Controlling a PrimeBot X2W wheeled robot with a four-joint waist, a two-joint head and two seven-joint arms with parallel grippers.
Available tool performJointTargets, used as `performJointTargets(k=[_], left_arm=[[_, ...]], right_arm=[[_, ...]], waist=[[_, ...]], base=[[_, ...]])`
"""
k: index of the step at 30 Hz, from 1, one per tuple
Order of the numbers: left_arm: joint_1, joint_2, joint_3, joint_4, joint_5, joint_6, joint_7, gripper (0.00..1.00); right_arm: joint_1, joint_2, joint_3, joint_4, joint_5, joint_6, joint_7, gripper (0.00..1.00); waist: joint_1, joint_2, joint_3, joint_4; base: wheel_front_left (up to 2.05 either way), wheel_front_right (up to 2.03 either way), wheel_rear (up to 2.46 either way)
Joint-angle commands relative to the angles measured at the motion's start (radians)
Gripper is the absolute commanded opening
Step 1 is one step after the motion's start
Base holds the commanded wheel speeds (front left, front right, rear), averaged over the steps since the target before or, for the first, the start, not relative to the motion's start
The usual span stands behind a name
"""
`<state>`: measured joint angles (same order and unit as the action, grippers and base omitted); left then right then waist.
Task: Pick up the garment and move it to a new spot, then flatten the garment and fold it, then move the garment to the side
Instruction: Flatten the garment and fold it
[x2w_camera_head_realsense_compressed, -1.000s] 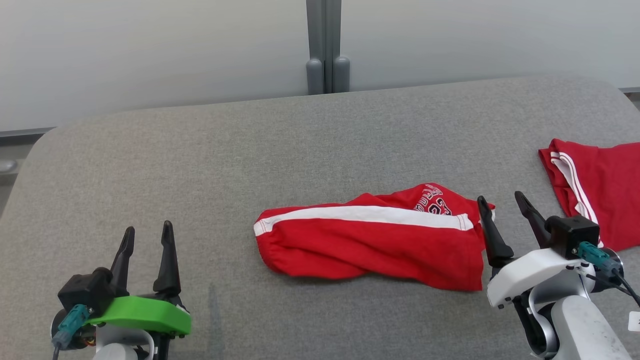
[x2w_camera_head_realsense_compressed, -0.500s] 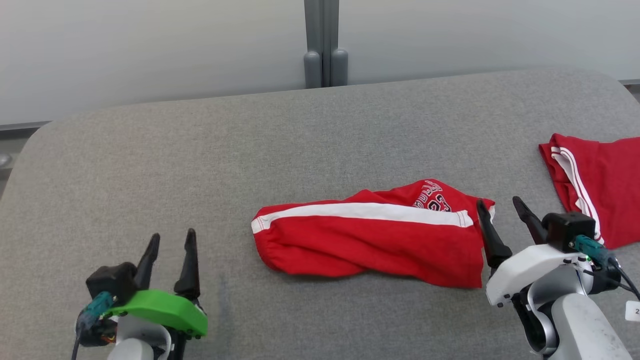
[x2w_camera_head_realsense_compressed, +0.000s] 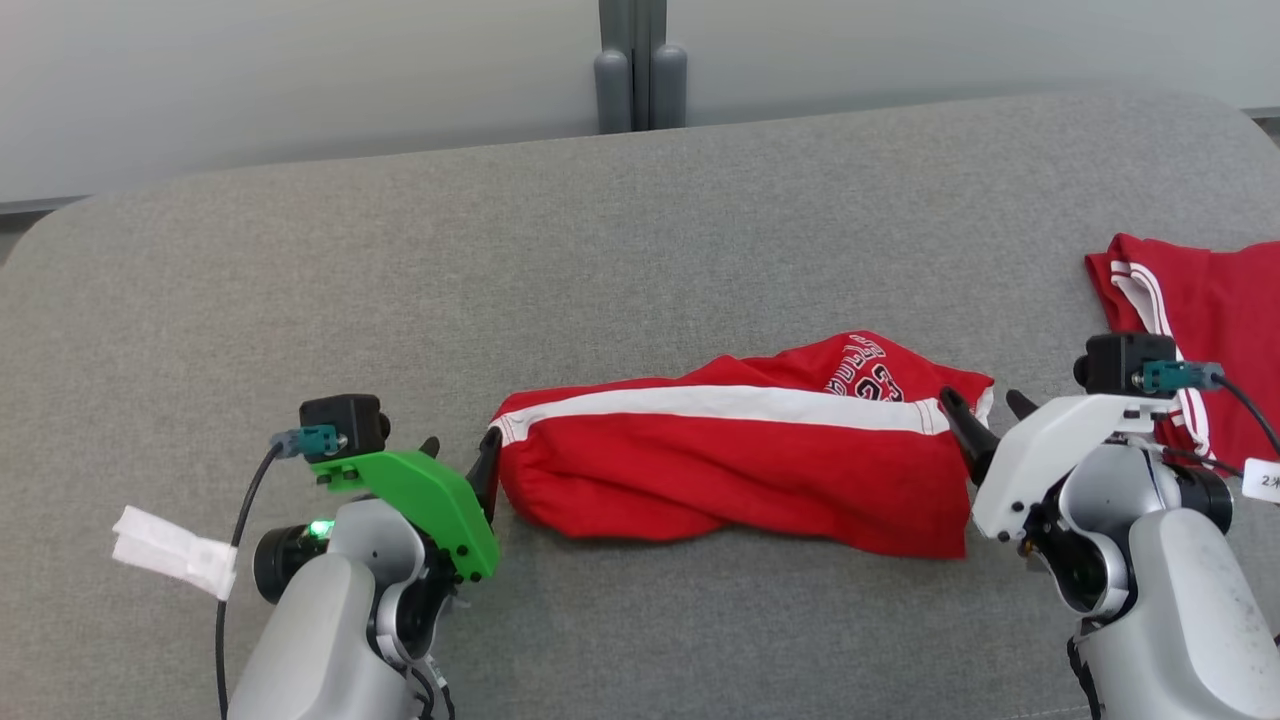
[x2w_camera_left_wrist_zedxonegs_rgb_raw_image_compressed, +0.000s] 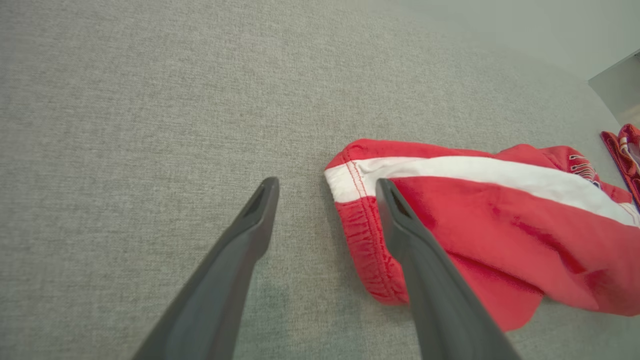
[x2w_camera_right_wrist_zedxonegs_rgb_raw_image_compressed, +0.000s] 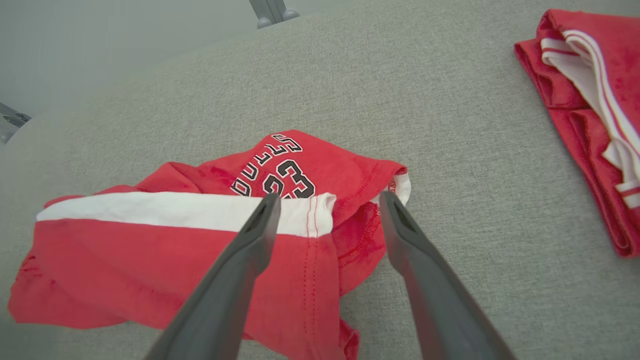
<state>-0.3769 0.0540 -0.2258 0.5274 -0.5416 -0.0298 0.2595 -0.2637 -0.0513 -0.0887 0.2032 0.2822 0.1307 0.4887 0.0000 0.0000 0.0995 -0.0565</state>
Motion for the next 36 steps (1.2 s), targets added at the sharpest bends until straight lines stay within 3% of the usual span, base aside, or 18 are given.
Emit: performJointTargets(k=[1,10,21,22,23,24,36], left_arm=[[-0.023,0.001,-0.01,0.014,-0.002,0.012,0.013,1.0],[-0.083,-0.001,-0.073,0.078,-0.024,0.044,0.022,1.0],[-0.131,-0.001,-0.115,0.131,-0.073,0.058,0.012,1.0],[-0.133,-0.001,-0.117,0.136,-0.078,0.059,0.01,0.72],[-0.136,-0.001,-0.118,0.138,-0.081,0.063,0.007,0.25],[-0.138,-0.001,-0.12,0.141,-0.082,0.064,0.006,0.0],[-0.151,-0.001,-0.145,0.157,-0.096,0.046,-0.002,0.0]], right_arm=[[-0.024,0.0,-0.003,0.003,0.008,0.0,0.009,1.0],[-0.058,0.0,0.039,0.071,0.087,0.0,0.021,1.0],[-0.116,0.0,0.088,0.097,0.076,0.0,0.085,1.0],[-0.119,0.0,0.092,0.098,0.084,0.0,0.101,1.0],[-0.121,-0.001,0.091,0.101,0.09,0.0,0.114,1.0],[-0.124,-0.001,0.094,0.104,0.098,0.0,0.131,1.0],[-0.187,0.0,0.081,0.165,0.142,0.0,0.205,1.0]], waist=[[0.0,0.0,0.02,-0.007],[0.0,0.0,0.061,-0.018],[0.0,0.0,0.063,-0.034],[0.0,0.0,0.062,-0.035],[0.0,0.0,0.062,-0.035],[0.0,0.0,0.062,-0.036],[0.0,0.0,0.083,-0.027]], base=[[0.0,0.0,0.0],[0.0,0.0,0.0],[0.0,0.0,0.0],[0.0,0.0,0.0],[0.0,0.0,0.0],[0.0,0.0,0.0],[0.0,0.0,0.0]])
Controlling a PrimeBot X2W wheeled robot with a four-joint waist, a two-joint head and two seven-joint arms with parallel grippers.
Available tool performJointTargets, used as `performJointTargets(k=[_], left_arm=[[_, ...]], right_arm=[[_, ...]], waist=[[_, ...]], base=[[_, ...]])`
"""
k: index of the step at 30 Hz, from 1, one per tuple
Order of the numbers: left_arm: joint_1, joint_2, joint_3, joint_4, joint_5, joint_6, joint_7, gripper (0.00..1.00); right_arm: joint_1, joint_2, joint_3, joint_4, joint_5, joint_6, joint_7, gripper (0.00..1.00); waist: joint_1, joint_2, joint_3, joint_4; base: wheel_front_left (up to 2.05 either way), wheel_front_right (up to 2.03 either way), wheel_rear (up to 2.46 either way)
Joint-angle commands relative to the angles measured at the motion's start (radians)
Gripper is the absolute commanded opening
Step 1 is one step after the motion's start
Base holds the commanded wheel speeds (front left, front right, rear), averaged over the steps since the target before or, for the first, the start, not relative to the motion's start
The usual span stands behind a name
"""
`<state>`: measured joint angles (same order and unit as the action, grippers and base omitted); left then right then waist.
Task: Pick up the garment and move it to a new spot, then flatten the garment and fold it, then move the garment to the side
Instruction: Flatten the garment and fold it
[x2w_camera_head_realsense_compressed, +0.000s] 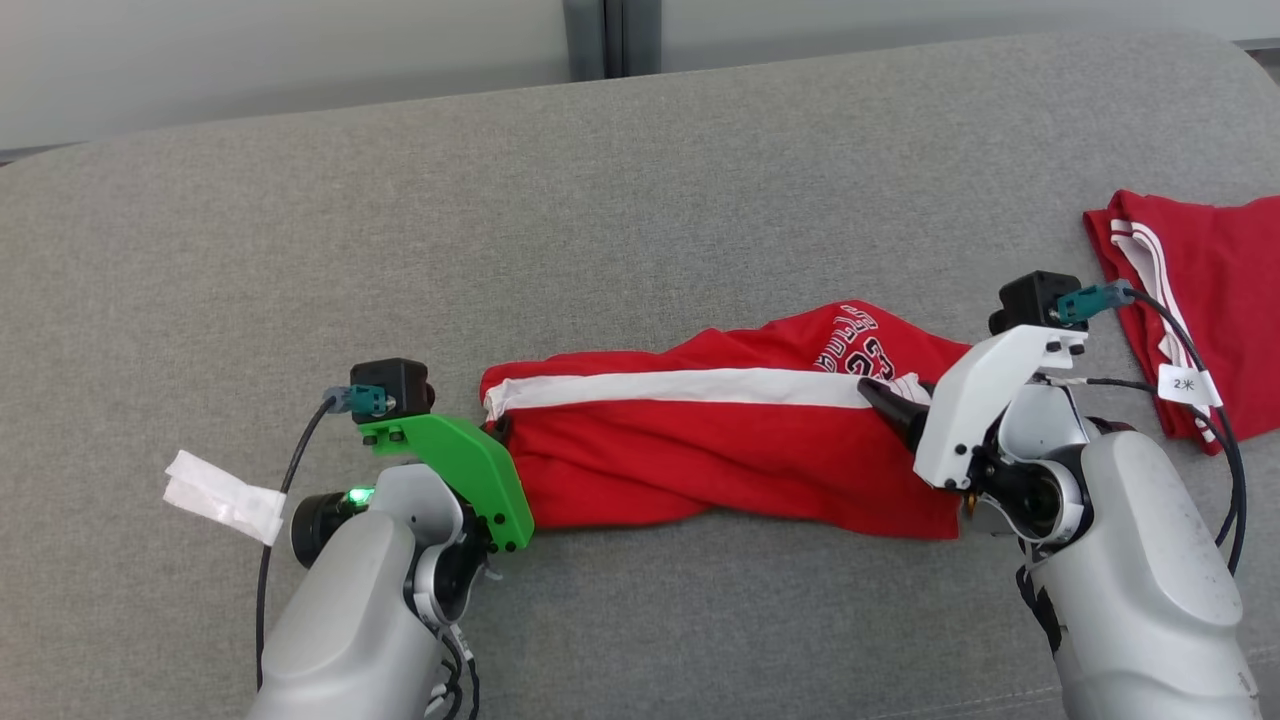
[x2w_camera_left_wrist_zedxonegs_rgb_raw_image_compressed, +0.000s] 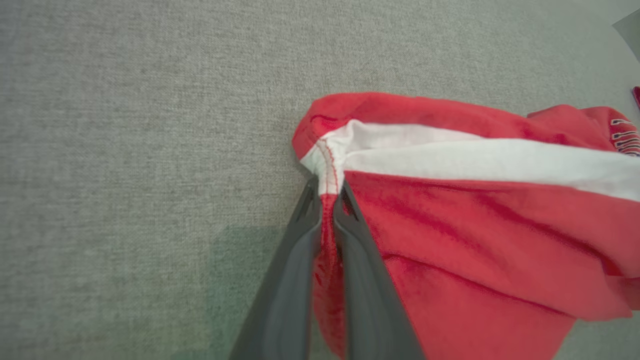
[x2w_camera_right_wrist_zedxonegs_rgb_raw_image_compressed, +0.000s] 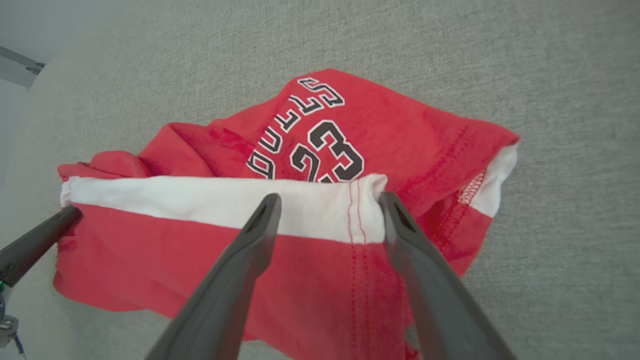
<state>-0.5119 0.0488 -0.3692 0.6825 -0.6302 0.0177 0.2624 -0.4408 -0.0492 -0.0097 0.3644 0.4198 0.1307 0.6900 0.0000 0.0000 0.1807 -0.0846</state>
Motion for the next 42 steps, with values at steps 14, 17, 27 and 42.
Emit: performJointTargets(k=[14,17,27,42], left_arm=[[-0.032,0.004,-0.02,0.009,-0.025,-0.016,-0.007,0.0],[-0.035,0.004,-0.022,0.008,-0.03,-0.017,-0.006,0.0],[-0.034,0.004,-0.016,0.003,-0.048,-0.028,-0.027,0.0],[-0.106,0.004,0.005,-0.161,-0.277,-0.085,-0.133,0.0]], right_arm=[[-0.044,-0.002,0.01,0.065,0.003,0.0,0.052,1.0],[-0.032,-0.002,0.003,0.051,-0.004,0.0,0.069,1.0],[-0.032,-0.003,0.019,0.009,-0.001,0.0,0.029,0.0],[-0.104,-0.002,0.0,-0.155,0.034,0.0,-0.164,0.0]], waist=[[0.0,0.0,0.023,0.005],[0.0,0.0,0.026,0.004],[0.0,0.0,0.029,0.003],[0.0,0.0,0.065,0.005]], base=[[0.0,0.0,0.0],[0.0,0.0,0.0],[0.0,0.0,0.0],[0.0,0.0,0.0]])
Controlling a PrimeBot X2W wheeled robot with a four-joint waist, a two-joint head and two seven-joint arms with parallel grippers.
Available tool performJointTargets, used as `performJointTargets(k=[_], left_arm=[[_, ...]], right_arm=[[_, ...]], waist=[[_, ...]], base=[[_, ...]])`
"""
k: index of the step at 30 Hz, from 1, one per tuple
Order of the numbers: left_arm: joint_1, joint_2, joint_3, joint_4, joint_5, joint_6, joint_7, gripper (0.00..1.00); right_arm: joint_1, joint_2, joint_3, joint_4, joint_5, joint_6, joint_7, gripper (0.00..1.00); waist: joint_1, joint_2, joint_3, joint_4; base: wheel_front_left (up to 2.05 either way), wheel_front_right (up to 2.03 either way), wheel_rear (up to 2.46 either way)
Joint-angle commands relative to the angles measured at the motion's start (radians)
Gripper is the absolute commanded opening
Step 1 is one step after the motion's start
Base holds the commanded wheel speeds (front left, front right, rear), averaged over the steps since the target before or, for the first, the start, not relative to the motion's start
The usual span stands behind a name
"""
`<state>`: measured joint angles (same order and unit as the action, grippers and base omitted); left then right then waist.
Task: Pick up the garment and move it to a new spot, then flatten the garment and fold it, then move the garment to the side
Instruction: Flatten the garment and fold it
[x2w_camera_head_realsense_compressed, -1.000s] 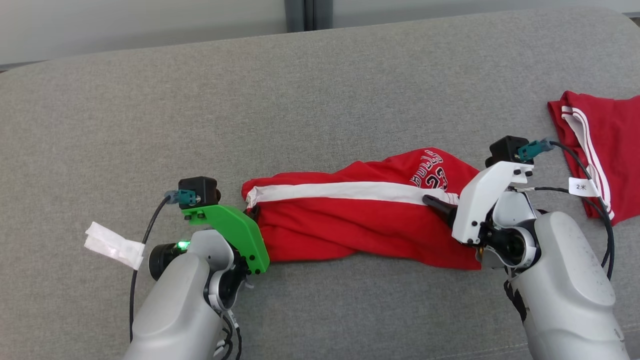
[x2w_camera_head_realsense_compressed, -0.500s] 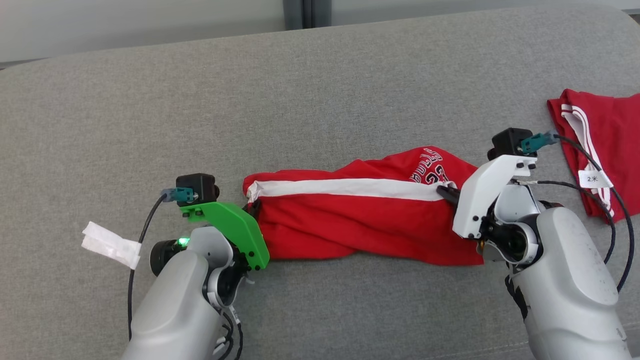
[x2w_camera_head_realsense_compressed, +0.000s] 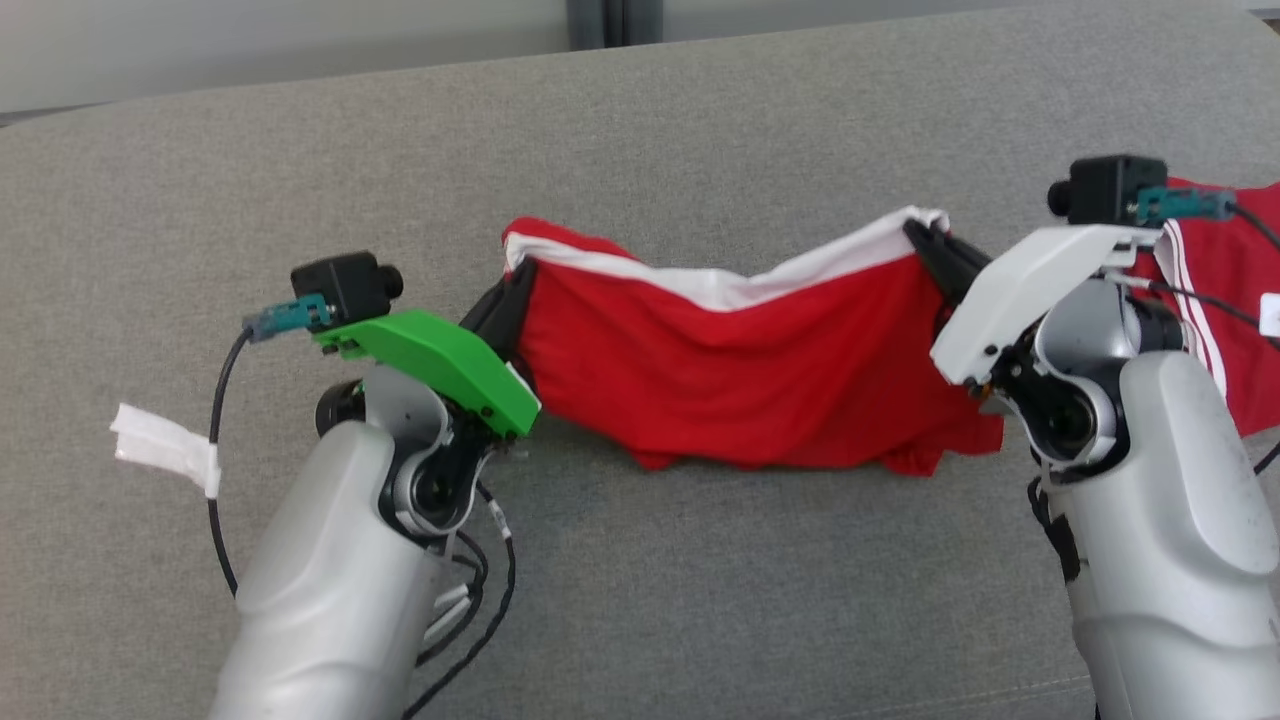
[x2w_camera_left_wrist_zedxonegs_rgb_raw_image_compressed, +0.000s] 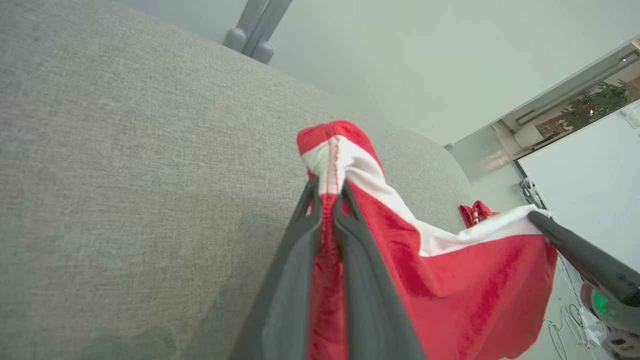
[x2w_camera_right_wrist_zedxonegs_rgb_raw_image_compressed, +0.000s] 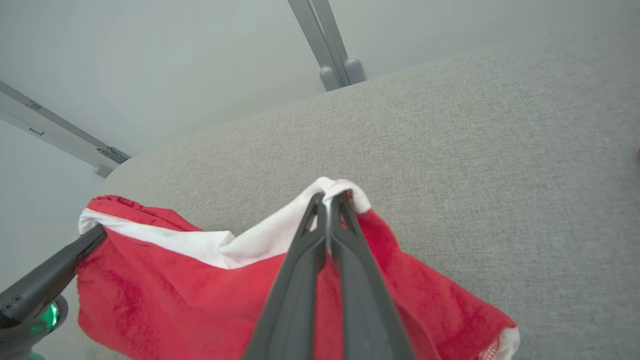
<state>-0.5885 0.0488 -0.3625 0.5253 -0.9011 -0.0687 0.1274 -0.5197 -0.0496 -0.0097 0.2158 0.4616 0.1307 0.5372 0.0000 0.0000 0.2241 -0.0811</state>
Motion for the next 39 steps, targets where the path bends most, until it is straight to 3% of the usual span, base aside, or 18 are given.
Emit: performJointTargets(k=[1,5,9,15,18,22,28,33,39], left_arm=[[-0.047,0.004,-0.001,-0.01,-0.027,0.001,0.003,0.0],[-0.182,0.004,0.023,-0.014,-0.06,0.024,-0.016,0.0],[-0.351,0.026,0.033,0.019,0.009,0.035,-0.091,0.0],[-0.585,0.073,0.017,0.106,0.154,0.049,-0.254,0.0],[-0.677,0.084,0.031,0.134,0.188,0.04,-0.334,0.0],[-0.737,0.073,0.075,0.106,0.19,-0.004,-0.386,0.0],[-0.649,0.03,0.157,-0.003,0.23,-0.048,-0.391,0.0],[-0.491,0.016,0.087,-0.011,0.287,-0.062,-0.391,0.0],[-0.229,0.03,-0.021,-0.059,0.253,-0.063,-0.391,0.0]], right_arm=[[-0.046,-0.001,-0.002,-0.007,-0.017,0.0,-0.028,0.0],[-0.206,-0.008,0.027,0.028,-0.06,0.0,-0.095,0.0],[-0.417,-0.041,0.092,0.104,-0.052,0.0,-0.22,0.0],[-0.696,-0.115,0.235,0.255,-0.103,-0.001,-0.556,0.0],[-0.812,-0.14,0.337,0.294,-0.137,0.0,-0.738,0.0],[-0.911,-0.193,0.391,0.249,-0.189,-0.001,-0.801,0.0],[-0.812,-0.25,0.402,0.072,-0.219,-0.001,-0.801,0.0],[-0.681,-0.357,0.572,0.076,-0.059,-0.001,-0.802,0.0],[-0.515,-0.516,0.822,0.059,0.202,-0.001,-0.801,0.0]], waist=[[0.0,0.0,0.032,0.001],[0.0,0.0,0.098,-0.018],[0.0,0.0,0.172,-0.046],[0.0,0.0,0.224,-0.089],[0.0,0.0,0.227,-0.103],[0.0,0.0,0.232,-0.107],[0.0,0.0,0.252,-0.085],[0.0,0.0,0.253,-0.059],[0.0,0.0,0.202,-0.026]], base=[[0.0,0.0,0.0],[0.0,0.0,0.0],[0.0,0.0,0.0],[0.0,0.0,0.0],[0.0,0.0,0.0],[0.0,0.0,0.0],[0.0,0.0,0.0],[0.0,0.0,0.0],[0.0,0.0,0.0]])
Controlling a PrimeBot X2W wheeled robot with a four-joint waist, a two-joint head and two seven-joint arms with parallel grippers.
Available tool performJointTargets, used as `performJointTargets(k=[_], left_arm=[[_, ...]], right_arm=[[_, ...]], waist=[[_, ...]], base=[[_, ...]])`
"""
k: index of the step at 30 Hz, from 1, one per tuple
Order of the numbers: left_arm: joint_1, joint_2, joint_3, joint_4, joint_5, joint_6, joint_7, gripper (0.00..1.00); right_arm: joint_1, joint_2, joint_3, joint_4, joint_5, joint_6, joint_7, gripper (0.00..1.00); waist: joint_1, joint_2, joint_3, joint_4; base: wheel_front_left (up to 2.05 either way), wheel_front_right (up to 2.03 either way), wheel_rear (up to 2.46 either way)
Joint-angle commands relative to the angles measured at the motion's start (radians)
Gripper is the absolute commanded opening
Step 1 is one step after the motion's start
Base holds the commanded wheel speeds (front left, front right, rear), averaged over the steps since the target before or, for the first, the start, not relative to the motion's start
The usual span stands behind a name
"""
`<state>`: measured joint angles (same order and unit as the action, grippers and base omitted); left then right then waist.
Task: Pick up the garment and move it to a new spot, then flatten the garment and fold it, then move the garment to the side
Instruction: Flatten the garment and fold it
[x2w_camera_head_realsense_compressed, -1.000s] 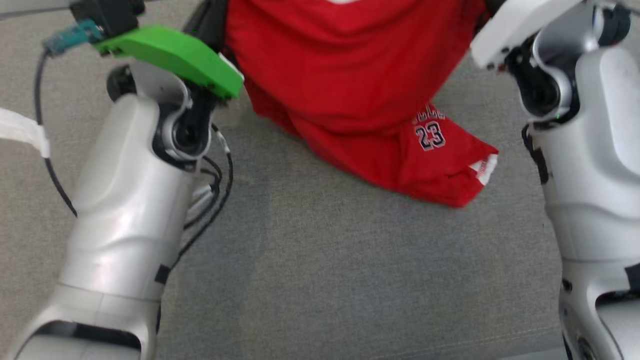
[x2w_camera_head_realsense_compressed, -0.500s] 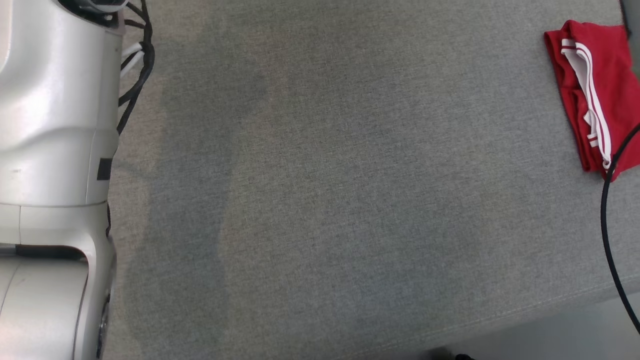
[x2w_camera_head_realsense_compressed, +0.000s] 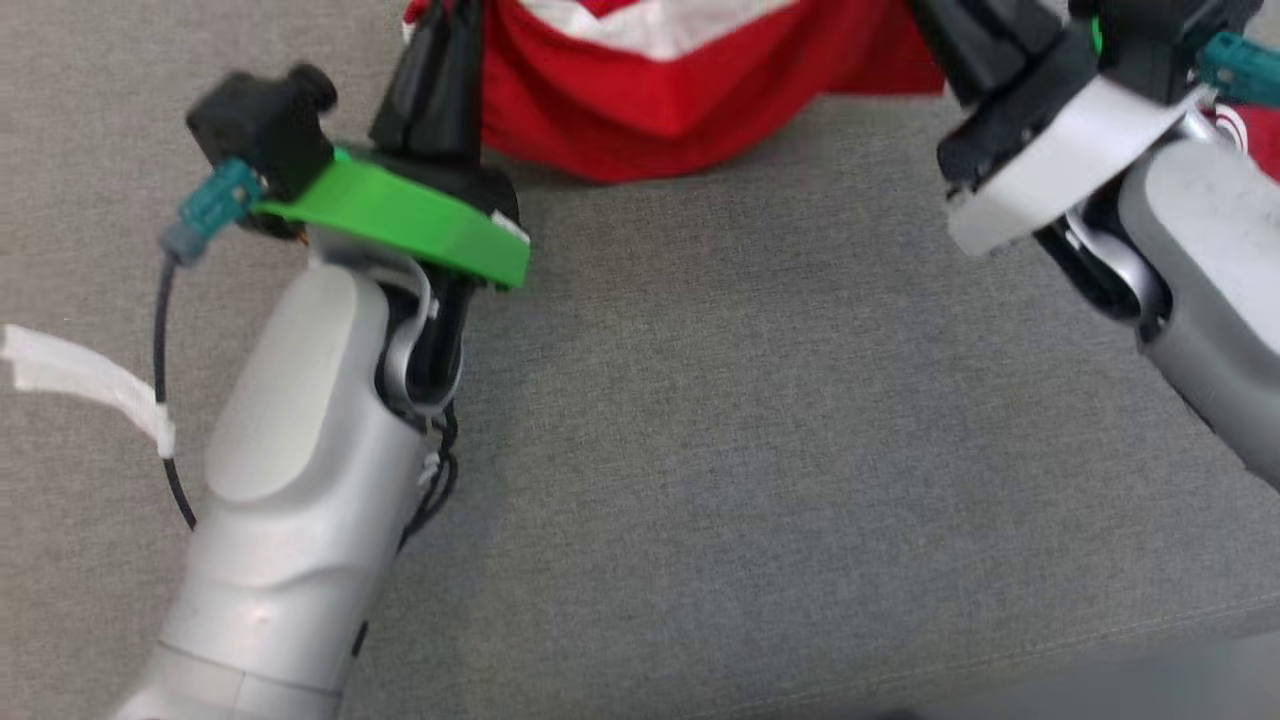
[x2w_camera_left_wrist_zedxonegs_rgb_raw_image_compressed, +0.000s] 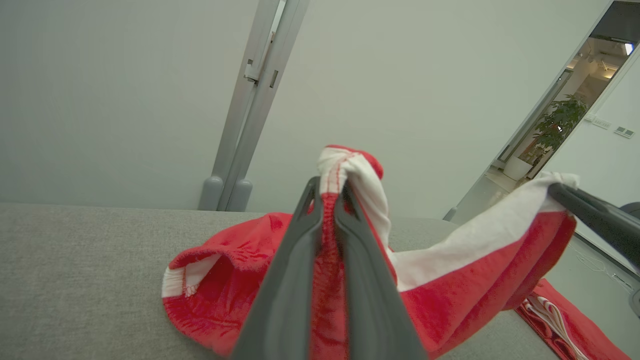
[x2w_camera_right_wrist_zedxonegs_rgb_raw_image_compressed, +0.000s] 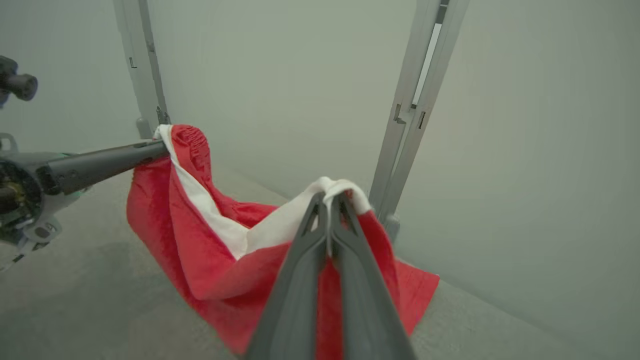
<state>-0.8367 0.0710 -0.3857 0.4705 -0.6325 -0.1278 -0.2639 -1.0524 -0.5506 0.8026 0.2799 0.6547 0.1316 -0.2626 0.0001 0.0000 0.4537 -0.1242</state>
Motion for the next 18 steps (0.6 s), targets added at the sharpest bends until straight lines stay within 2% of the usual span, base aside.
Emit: performJointTargets(k=[1,5,13,18], left_arm=[[0.053,0.016,-0.015,-0.012,-0.02,-0.004,0.0,0.0],[0.204,0.065,-0.086,-0.056,-0.072,-0.003,0.0,0.0],[0.466,0.172,-0.184,-0.143,-0.219,-0.003,0.027,0.0],[0.583,0.224,-0.193,-0.202,-0.274,0.006,0.071,0.0]], right_arm=[[0.031,-0.041,0.038,-0.013,0.041,-0.002,0.006,0.0],[0.132,-0.149,0.123,-0.077,0.228,-0.002,0.071,0.0],[0.404,-0.333,0.091,-0.237,0.498,-0.002,0.223,0.0],[0.587,-0.403,0.05,-0.292,0.602,-0.002,0.305,0.0]], waist=[[-0.0001,0.0,-0.038,0.022],[-0.0001,0.0,-0.103,0.035],[-0.0001,0.0,-0.233,0.034],[-0.0001,0.0,-0.281,0.028]], base=[[0.0,0.0,0.0],[0.0,0.0,0.0],[0.0,0.0,0.0],[0.0,0.0,0.0]])
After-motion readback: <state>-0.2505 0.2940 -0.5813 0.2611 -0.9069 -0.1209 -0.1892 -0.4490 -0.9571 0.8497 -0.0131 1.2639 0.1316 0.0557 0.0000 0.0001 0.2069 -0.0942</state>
